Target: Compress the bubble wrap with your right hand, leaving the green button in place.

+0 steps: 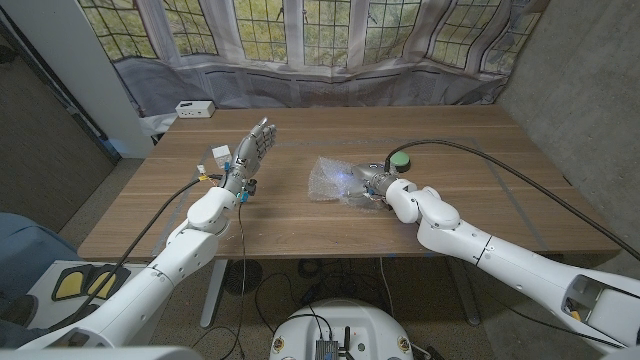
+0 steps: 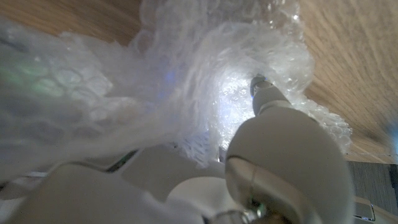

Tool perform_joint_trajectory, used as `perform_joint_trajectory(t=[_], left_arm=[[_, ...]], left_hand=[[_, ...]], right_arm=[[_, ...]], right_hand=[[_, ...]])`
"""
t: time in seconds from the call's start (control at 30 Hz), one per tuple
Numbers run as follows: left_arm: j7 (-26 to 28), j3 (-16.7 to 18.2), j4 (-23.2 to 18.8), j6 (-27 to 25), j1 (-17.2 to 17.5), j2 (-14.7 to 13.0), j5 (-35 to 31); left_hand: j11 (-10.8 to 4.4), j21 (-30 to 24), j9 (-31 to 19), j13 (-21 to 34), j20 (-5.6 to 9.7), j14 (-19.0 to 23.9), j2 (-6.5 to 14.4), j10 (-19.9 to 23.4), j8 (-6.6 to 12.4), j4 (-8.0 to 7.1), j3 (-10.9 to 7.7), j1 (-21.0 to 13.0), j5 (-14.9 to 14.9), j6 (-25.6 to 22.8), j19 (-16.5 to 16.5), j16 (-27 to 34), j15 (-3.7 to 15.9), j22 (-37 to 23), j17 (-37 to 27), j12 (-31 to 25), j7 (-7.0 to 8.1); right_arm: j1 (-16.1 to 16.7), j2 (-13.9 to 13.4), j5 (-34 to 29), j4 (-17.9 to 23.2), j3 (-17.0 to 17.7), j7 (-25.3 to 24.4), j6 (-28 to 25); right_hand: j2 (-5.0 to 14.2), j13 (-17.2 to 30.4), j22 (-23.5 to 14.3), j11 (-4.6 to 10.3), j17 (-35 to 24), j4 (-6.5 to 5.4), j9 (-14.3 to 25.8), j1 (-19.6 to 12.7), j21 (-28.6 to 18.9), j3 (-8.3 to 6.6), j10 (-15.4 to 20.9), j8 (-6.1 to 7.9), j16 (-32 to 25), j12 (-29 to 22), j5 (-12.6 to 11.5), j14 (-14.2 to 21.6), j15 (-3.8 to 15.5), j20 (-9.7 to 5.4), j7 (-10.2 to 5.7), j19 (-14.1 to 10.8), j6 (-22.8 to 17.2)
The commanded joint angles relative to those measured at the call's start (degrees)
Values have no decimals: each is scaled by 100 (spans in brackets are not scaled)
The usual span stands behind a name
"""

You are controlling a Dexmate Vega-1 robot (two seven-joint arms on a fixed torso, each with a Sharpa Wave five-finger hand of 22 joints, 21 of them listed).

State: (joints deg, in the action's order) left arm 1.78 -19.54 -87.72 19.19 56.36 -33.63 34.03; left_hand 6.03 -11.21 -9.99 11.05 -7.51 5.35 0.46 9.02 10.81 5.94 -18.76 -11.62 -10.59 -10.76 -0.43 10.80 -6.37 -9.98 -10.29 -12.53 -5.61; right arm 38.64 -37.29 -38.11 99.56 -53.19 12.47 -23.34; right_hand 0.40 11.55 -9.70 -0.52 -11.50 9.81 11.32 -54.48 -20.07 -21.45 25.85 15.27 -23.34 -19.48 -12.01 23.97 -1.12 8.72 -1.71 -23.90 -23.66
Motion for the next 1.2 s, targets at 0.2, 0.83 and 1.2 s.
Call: perform_joint_trajectory(t=[0.2,0.83,1.2], left_arm=[[-4,2,-40,-38,28,-26,18],[-22,-30,-46,-115,-8,-31,25],[-2,-35,-23,-136,-12,-21,28]], left_hand=[[7,5,-29,25,-74,16,46,53,7,27,5,9,16,-41,1,13,-30,-35,-6,2,1],[-34,4,-30,27,-119,32,48,86,8,31,11,18,16,-54,-11,16,-25,-36,-7,-7,30],[-32,2,-31,29,-127,39,51,79,10,33,13,23,15,-65,-16,16,-32,-37,-7,-2,21]], right_arm=[[327,-24,412,-81,240,-1009,414],[592,-17,413,24,403,-1752,495],[708,-80,467,197,538,-1931,475]], right_hand=[[276,12,-67,15,-559,7,13,-681,-258,-70,869,182,-453,-251,128,1992,919,-1891,-31,-3736,-933],[570,165,-206,90,-1275,-17,65,-1532,-885,-23,2165,431,-943,-724,155,3358,1413,-2113,-80,-4438,-2261],[634,194,-220,46,-1314,-121,77,-1441,-949,8,2178,418,-834,-738,150,3357,1347,-2122,-55,-4401,-2303]])
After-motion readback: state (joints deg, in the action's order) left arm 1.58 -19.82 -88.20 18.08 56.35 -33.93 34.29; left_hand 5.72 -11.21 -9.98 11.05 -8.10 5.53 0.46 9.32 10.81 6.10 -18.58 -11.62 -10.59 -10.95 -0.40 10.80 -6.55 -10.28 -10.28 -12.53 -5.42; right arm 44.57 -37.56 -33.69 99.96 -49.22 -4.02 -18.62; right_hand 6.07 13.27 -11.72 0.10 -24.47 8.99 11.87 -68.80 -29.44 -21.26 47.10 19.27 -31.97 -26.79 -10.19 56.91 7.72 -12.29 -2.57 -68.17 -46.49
